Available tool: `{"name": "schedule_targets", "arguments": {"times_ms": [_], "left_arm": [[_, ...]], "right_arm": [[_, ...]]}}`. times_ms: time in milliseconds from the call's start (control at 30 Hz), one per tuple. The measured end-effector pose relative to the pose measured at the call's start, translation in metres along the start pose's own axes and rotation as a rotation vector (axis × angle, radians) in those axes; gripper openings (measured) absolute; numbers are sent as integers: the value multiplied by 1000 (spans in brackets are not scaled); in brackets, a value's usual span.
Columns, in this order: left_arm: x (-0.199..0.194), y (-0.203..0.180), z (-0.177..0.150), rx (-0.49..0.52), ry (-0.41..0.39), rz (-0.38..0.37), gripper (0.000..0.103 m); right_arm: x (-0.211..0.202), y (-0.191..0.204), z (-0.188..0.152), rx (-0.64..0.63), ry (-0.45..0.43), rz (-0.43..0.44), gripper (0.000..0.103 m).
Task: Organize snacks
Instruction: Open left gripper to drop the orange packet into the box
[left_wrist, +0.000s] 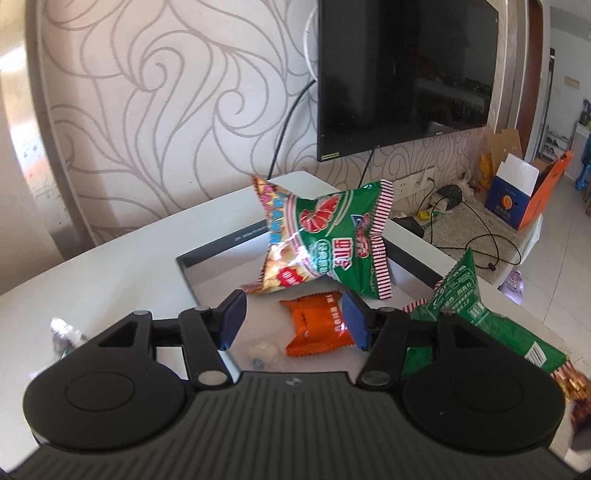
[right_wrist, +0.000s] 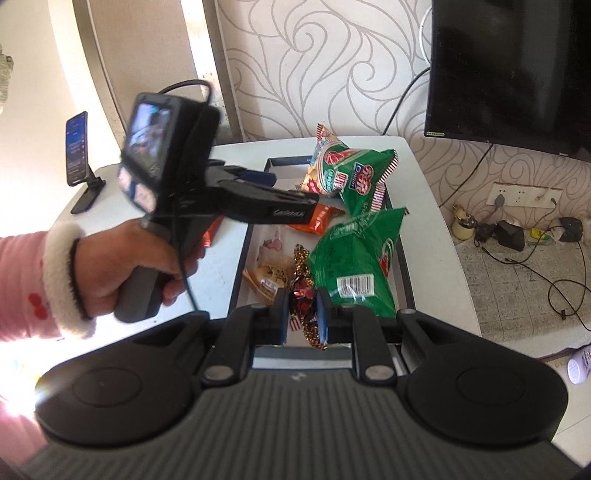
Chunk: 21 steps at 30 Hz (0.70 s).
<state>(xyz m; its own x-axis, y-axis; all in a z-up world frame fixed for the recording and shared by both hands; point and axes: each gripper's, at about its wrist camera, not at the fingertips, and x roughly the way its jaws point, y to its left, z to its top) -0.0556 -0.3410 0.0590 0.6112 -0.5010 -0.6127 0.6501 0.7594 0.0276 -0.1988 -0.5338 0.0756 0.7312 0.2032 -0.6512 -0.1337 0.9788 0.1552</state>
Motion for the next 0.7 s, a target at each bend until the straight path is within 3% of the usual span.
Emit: {"name": "schedule_targets", "arguments": {"times_ms": [400, 700], "left_arm": [[-58, 26, -23, -58, -19, 45, 63], [-81, 44, -34, -86, -20, 103, 63]], "right_arm": [[52, 3, 49, -112, -26, 23, 19], [95, 2, 63, -155, 3, 3, 19]]}}
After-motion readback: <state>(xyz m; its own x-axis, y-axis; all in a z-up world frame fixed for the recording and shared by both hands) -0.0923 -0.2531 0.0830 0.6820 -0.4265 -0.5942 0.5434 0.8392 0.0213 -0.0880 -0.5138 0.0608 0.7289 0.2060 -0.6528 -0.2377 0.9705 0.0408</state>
